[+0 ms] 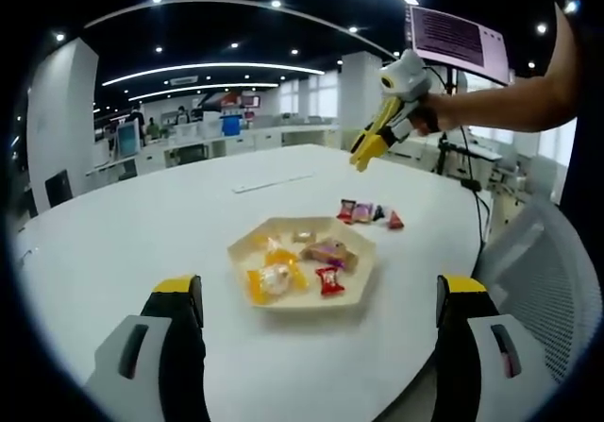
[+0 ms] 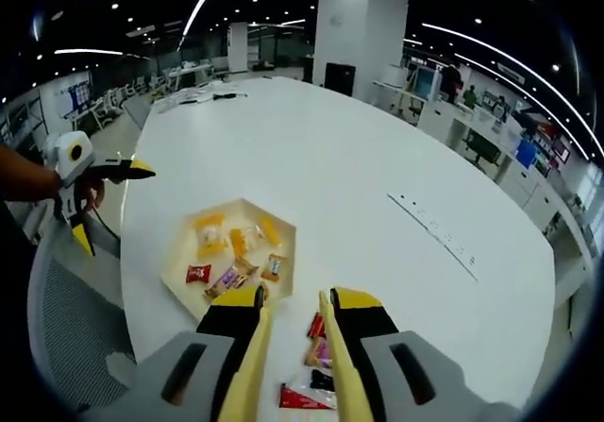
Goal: Place the target food into the container with the food tongs after gripping and lifting it, then release it inside without dropping or visibly crushing the food.
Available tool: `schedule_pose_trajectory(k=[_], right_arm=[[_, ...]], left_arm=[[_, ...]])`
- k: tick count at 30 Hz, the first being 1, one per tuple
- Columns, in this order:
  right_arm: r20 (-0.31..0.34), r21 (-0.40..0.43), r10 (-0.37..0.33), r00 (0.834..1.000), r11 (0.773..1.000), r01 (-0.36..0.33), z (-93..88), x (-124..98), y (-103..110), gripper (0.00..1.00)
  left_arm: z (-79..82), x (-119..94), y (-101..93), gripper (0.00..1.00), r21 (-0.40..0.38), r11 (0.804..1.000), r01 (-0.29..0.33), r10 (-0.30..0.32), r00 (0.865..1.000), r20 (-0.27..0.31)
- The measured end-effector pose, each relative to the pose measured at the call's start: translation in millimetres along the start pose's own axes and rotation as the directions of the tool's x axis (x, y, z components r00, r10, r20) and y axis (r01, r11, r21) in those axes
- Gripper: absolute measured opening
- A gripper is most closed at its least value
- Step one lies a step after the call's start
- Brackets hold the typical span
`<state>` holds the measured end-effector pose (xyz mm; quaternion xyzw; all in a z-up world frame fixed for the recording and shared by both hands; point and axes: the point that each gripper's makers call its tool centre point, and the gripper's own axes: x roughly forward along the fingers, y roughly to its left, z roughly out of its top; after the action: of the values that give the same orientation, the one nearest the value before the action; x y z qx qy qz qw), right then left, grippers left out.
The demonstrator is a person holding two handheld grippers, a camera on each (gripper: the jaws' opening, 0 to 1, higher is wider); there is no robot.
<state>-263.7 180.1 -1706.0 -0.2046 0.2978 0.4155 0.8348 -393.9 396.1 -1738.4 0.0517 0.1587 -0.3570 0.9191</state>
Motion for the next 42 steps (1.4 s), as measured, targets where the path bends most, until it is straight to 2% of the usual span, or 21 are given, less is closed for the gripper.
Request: schedule_pose_trajectory(k=[10,24,31,36,42], right_arm=[[-0.024,0.039,-0.053,0.998,0.998,0.054,-33.6,-23.7,-26.9,0.28],[-0.049,0.077,-0.082,0.995,0.993,0.085,-65.2,-38.8,-40.5,0.28],[-0.058,0.067,-0.075,0.996,0.995,0.078,-71.7,-38.0,-42.8,0.28],[-0.041,0.044,-0.018,0.999,0.999,0.02,-77.1,-30.1,-37.1,0.28],[-0.061,0.013,-0.006,0.998,1.0,0.007,-89.5,-19.0,-40.6,0.28]], left_arm=[[-0.5,-0.1,0.1,0.99,-0.002,1.0,0.0,0.0,1.0,-0.002],[-2.2,0.8,0.1,0.99,0.0,1.0,0.004,-0.004,1.0,-0.007],[-2.4,0.9,-0.6,0.99,0.003,1.0,0.004,-0.004,1.0,-0.011],[-2.9,0.9,0.4,0.99,-0.001,1.0,0.001,-0.001,1.0,-0.01],[-3.3,0.9,1.1,0.99,0.0,1.0,-0.005,0.005,1.0,-0.013]])
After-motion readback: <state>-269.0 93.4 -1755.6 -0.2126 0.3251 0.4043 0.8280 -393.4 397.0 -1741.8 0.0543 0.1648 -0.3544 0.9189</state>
